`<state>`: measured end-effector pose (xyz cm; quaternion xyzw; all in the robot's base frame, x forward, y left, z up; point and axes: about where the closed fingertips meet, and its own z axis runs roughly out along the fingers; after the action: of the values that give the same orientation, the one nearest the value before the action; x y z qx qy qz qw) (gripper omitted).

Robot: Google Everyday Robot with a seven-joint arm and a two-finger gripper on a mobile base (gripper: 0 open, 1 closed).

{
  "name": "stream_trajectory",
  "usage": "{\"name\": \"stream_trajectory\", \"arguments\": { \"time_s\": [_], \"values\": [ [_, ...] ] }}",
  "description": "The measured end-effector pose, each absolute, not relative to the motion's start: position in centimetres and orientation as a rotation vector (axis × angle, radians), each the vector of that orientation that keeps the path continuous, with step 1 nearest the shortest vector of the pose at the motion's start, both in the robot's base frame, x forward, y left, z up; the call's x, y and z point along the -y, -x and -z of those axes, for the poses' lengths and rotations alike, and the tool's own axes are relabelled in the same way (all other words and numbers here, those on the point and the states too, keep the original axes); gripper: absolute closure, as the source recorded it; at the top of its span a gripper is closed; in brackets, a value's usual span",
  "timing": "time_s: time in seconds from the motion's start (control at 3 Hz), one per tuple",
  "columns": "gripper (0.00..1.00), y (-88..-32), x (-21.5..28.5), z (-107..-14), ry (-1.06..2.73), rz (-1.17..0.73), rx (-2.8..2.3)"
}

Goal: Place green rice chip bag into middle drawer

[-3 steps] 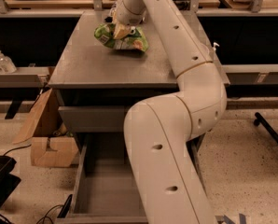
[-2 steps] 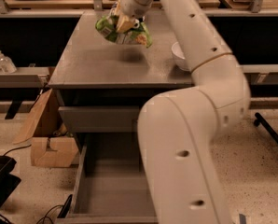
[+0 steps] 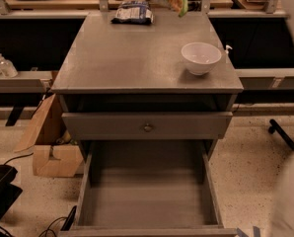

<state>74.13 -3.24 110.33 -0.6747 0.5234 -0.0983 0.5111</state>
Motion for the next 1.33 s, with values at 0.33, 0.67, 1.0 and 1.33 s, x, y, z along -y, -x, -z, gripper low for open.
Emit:
{"name": "stream_trajectory", "arguments": {
  "time_s": [0.33,0.67,1.0,1.33],
  "values": [
    [1.00,-65.4,2.3,-117.8,1.522,0.233,-1.116],
    [1.00,-58.1,-0.9,-116.5,1.571,0.125,-1.040],
    [1.00,-54.1,-0.7,-109.5,1.680,0.072,-1.069],
    [1.00,-52.0,-0.9,-99.2,1.830,-0.015,-1.146]
  ]
}}
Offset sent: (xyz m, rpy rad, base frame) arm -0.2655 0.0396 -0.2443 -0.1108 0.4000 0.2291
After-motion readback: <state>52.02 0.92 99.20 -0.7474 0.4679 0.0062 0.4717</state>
